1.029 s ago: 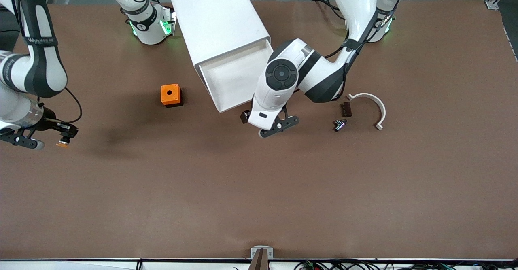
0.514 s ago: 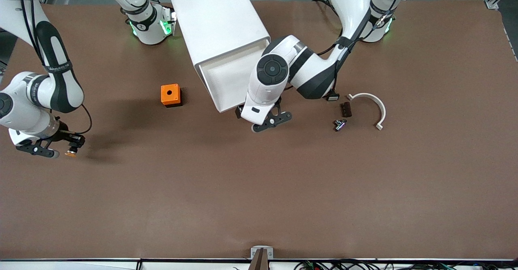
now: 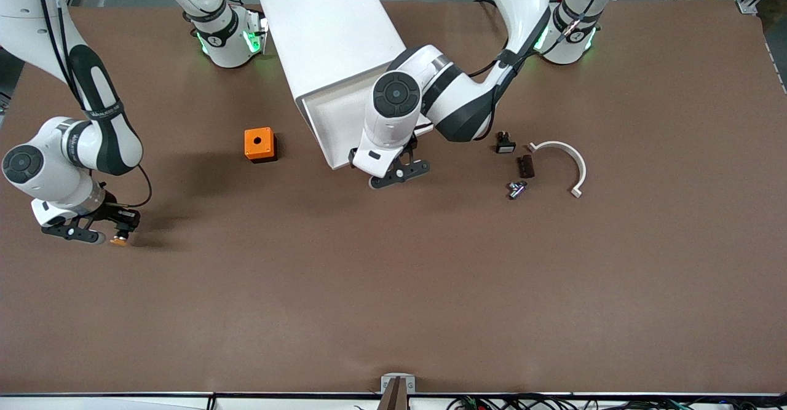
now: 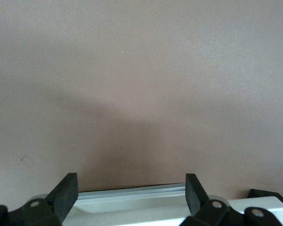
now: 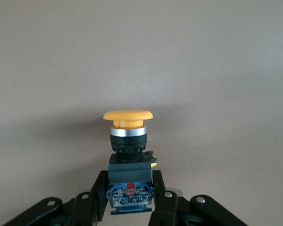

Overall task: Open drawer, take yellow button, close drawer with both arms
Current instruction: 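Carry the button away with the right gripper while the left gripper pushes the drawer, then lower the yellow button onto the table and open the right gripper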

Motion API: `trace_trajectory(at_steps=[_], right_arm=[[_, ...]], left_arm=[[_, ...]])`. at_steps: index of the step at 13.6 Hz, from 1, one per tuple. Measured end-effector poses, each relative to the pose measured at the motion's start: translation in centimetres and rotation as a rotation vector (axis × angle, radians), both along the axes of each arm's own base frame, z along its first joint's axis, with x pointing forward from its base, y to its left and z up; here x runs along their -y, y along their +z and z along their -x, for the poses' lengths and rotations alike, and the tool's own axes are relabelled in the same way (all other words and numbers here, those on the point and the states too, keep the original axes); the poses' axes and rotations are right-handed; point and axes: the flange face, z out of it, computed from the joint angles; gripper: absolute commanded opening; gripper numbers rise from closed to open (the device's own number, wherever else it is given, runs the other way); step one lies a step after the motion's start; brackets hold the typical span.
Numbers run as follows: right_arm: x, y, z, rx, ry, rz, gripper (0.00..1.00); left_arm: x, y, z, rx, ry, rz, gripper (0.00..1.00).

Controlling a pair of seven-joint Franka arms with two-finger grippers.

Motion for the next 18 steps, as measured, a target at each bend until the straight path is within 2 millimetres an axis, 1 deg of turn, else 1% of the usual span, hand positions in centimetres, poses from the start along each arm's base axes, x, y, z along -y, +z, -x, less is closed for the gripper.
trace_trajectory(at_steps=[5,8,9,10,15,18], right_arm=[[-0.2,-2.1,-0.1,0.018,0.027,0.005,0.00],[-0.3,-3.1,-0.1,0.022,0.031,0.006,0.00],[-0.5,-3.2,-0.2,0.028,0.035,0.005,0.40],[-0.7,-3.2,-0.3,0.032,0.040,0.003,0.99],[-1.2,-2.8,-0.8,0.045,0.068,0.003,1.00],[-1.1,-2.2,-1.4,0.056,0.085,0.009,1.00]], left_arm=[[1.2,0.1,1.3,-0.061,0.013,0.053,1.00],[1.7,-0.3,2.1,-0.089,0.014,0.065,1.00],[2.0,-0.5,2.5,-0.098,0.012,0.065,1.00],[2.3,-0.7,3.0,-0.107,0.008,0.067,1.00],[4.5,-1.7,6.5,-0.176,-0.012,0.089,1.00],[5.3,-2.3,8.0,-0.201,-0.022,0.088,1.00]])
